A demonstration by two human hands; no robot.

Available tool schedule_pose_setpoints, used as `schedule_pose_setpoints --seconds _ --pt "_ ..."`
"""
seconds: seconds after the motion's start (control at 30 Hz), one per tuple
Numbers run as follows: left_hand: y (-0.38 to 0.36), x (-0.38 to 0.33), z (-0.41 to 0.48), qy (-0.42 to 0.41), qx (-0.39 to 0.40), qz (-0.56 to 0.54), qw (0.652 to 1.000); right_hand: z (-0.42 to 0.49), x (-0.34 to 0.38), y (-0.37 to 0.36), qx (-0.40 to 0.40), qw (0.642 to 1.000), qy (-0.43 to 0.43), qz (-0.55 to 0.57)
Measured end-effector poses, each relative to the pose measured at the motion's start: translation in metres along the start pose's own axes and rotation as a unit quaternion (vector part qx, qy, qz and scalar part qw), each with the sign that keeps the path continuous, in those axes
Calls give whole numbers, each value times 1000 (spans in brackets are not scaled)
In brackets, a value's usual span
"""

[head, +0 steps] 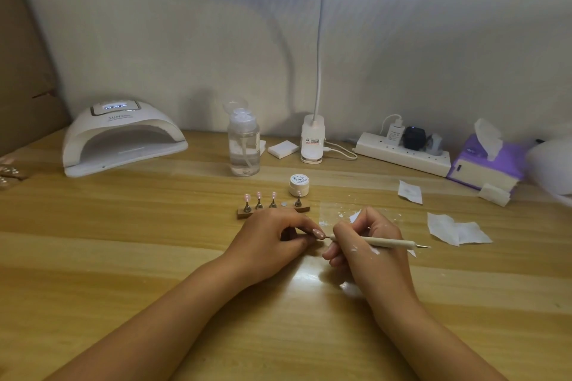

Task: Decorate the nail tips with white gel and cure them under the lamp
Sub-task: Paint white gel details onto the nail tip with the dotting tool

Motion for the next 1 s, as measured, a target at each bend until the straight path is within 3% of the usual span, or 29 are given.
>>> schedule_pose_setpoints --seconds 0.3,0.5,0.63,0.8,1.0 --pt "-1 1 0 5 1 2 1000 0 -1 0 12 1000 12 3" --pt "-2 3 0 10 -1 -13 1000 -3 8 12 -47 993 83 70" --pt "0 4 -2 21 -24 -58 998 -4 14 13 -50 989 142 5" --pt "11 -2 -3 24 -93 -80 992 -10 19 1 5 965 238 -109" --pt "17 -5 -5 14 -123 -41 991 -18 20 -18 52 923 306 -226"
Point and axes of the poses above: each hand's wrist, its own z-axis towards the middle knuckle, its own y-axis out of the back of the hand, x = y × z, the point moved 6 cm from there along z, towards the middle knuckle, and after that the axes turned 14 degrees about z, right-handed, at the moved point
